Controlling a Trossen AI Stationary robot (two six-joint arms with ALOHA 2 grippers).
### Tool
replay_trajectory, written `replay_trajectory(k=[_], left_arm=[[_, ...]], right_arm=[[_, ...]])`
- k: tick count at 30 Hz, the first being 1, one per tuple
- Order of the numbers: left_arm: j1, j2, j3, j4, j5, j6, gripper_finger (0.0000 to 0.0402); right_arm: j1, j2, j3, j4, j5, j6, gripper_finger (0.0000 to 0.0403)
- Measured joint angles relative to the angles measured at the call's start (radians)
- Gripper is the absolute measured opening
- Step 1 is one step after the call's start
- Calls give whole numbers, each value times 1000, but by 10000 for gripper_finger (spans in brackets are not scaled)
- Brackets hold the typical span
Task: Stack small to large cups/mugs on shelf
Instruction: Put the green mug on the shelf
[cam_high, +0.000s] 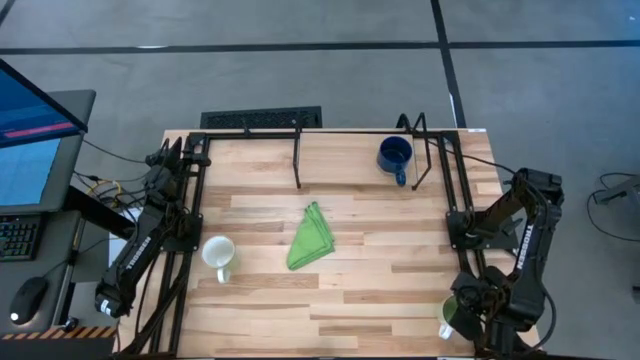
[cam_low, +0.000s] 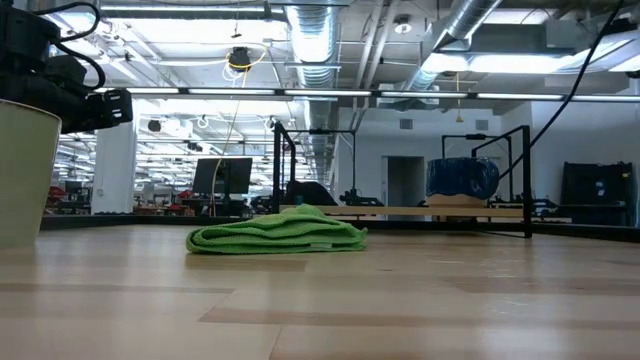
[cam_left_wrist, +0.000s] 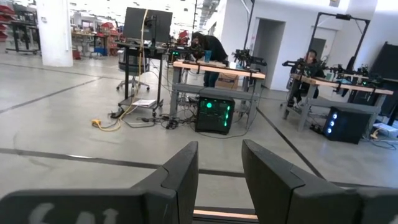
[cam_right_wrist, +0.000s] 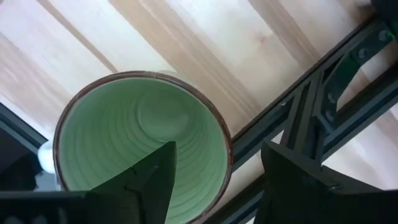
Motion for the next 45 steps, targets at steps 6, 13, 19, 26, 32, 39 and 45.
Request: replay_trajectory(k=[6, 13, 19, 26, 32, 39, 45], left_arm=[[0, 0, 0, 0, 0, 3, 114], [0, 0, 0, 0, 0, 2, 114], [0, 0, 0, 0, 0, 2, 114], [0, 0, 0, 0, 0, 3, 114], [0, 0, 0, 0, 0, 3, 114], [0, 0, 0, 0, 0, 3, 114], [0, 0, 0, 0, 0, 3, 114]], right_arm=[[-1, 0, 0, 24, 63, 3, 259], [-1, -1, 0, 53, 129, -8, 259], [-1, -1, 0, 87, 131, -11, 259], [-1, -1, 0, 77, 129, -6, 258], [-1, -1, 0, 67, 108, -21, 248], [-2, 28, 0, 80, 72, 14, 231], [-2, 82, 0, 80, -22, -15, 205]])
